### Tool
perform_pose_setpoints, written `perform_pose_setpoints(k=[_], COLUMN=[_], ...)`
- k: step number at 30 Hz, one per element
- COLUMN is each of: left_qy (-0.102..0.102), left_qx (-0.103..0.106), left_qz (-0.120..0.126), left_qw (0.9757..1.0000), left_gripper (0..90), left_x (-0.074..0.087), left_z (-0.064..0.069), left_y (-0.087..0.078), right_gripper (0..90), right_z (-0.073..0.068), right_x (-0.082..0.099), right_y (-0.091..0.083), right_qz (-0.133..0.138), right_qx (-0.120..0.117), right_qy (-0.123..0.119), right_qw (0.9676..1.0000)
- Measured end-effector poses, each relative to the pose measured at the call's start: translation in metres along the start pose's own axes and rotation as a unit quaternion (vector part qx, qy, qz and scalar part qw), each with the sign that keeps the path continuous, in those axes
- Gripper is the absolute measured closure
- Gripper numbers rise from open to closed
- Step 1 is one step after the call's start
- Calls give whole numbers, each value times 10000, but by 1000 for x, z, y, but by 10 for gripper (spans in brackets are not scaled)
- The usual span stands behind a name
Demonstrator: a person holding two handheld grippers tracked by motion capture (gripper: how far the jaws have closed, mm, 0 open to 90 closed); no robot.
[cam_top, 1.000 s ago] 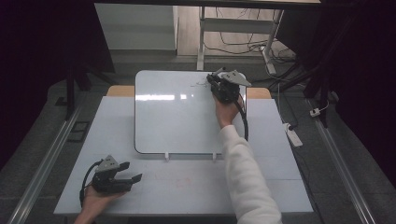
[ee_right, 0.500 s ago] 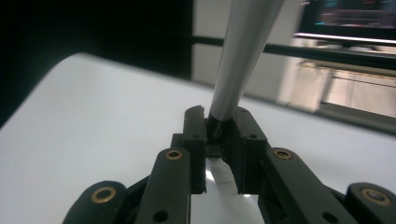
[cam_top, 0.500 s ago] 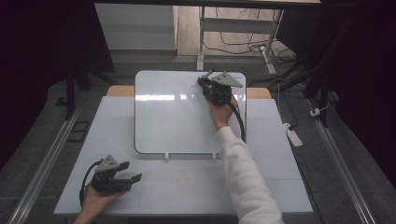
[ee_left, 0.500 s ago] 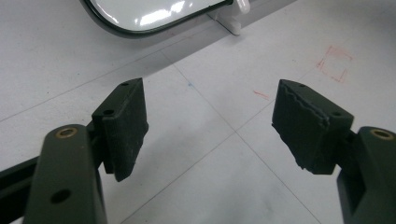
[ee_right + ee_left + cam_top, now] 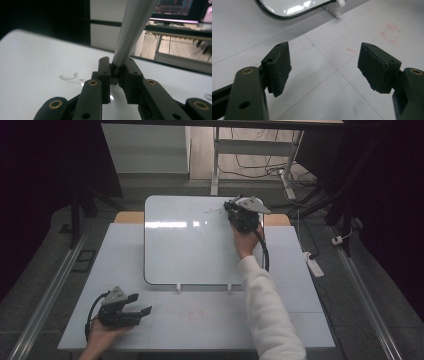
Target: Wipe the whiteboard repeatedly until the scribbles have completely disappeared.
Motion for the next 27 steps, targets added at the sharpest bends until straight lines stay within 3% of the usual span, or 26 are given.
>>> perform_pose_setpoints(k=[2, 4, 5, 6, 7, 9, 11, 15, 16, 21, 23, 25, 27], left_qy=[-8, 0, 9, 11, 11, -7, -20, -10, -3, -2, -25, -17, -8], left_qx=[-3, -3, -5, -7, -11, -6, -14, -8, 1, -16, -19, -5, -4], left_qz=[4, -11, -17, -9, -5, -3, -5, -24, -34, -3, -3, -13, -16], left_qw=[10000, 10000, 10000, 10000, 10000, 10000, 10000, 10000, 10000, 10000, 10000, 10000, 10000], left_gripper=[274, 274, 274, 274, 274, 274, 274, 274, 274, 274, 274, 274, 274], left_x=[0, -1, -1, 0, 0, 0, 0, -1, -1, 0, 0, 0, 0], left_z=[0, 0, 0, 0, 0, 0, 0, -1, 0, 0, -1, -1, -1], left_y=[1, 2, 2, 2, 1, 0, 0, 3, 3, 1, 2, 2, 2], right_gripper=[771, 771, 771, 771, 771, 771, 771, 771, 771, 771, 771, 771, 771], right_z=[-6, -21, -25, -24, -19, -7, -3, -25, -26, -10, -18, -32, -38], right_x=[2, 8, 10, 10, 9, 7, 7, 15, 16, 9, 9, 12, 13], right_y=[-1, 1, 1, 0, -1, -3, -4, -4, -4, -1, 2, 4, 5], right_qz=[-63, -190, -242, -240, -202, -107, -37, -203, -191, 38, 2, -90, -142], right_qx=[-72, -456, -488, -481, -490, -218, -216, -516, -482, -193, -284, -499, -540], right_qy=[-167, -497, -679, -673, -488, -169, 11, -426, -498, 3, -48, -308, -460], right_qw=[9998, 9975, 9962, 9963, 9974, 9996, 9998, 9976, 9974, 9998, 9996, 9982, 9974])
Point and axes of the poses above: each handheld gripper's, and its own axes: y roughly forward along the jaws, x roughly out of its underside, z roughly to its right, the point moved 4 cm from there along y, roughly forward along the jaws, and after that the axes turned 1 degree about -z, right-handed, at the moved point
